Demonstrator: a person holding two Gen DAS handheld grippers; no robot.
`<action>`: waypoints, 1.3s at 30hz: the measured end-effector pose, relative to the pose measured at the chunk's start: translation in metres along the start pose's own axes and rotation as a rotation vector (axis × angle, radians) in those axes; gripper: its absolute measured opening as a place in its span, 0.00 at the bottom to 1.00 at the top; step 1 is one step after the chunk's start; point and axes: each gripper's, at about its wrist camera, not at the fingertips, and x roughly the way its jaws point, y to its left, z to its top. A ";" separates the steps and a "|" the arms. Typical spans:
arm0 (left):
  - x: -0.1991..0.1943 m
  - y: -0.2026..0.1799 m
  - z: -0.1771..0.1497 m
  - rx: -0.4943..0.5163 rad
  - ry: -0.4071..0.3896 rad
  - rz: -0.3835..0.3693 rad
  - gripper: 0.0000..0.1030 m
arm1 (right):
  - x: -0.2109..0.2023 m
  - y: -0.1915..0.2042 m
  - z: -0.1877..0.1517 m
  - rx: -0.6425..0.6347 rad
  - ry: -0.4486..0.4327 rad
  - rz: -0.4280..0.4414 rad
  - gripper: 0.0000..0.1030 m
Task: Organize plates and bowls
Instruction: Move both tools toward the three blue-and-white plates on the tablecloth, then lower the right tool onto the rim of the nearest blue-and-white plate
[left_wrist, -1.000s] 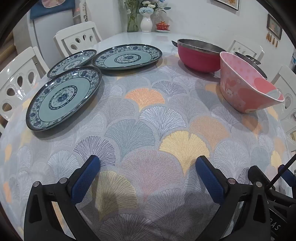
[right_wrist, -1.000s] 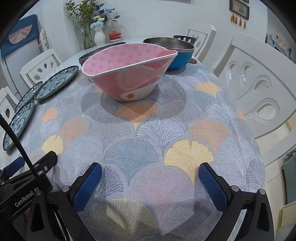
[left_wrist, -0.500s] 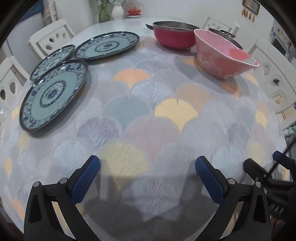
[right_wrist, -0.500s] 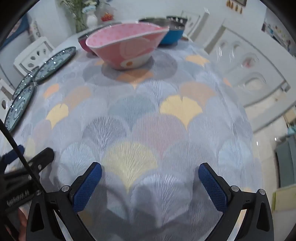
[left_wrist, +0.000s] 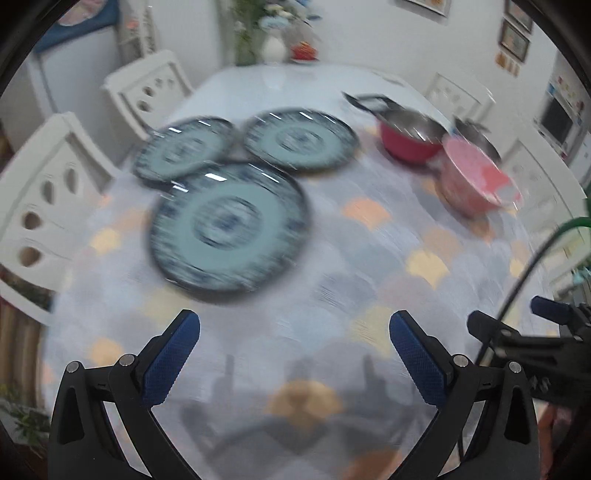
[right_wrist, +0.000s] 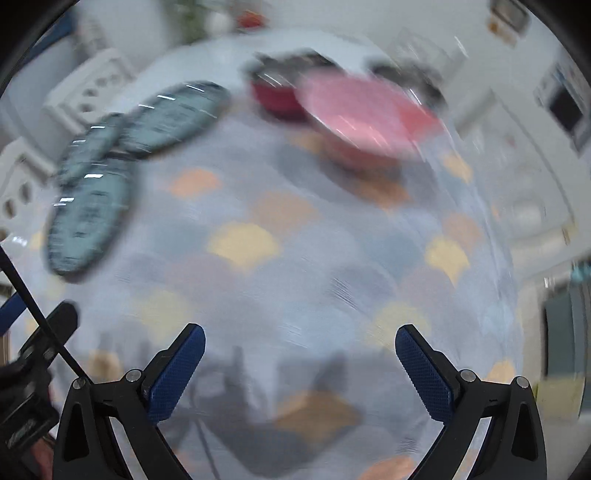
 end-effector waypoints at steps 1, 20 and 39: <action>-0.007 0.013 0.006 -0.019 -0.011 0.019 0.99 | -0.014 0.015 0.005 -0.024 -0.033 0.007 0.99; -0.014 0.130 0.016 -0.143 -0.054 0.058 0.99 | -0.031 0.132 0.026 -0.050 -0.195 -0.041 0.98; 0.005 0.144 0.023 -0.120 -0.033 0.015 0.99 | -0.025 0.153 0.032 0.008 -0.107 0.019 0.97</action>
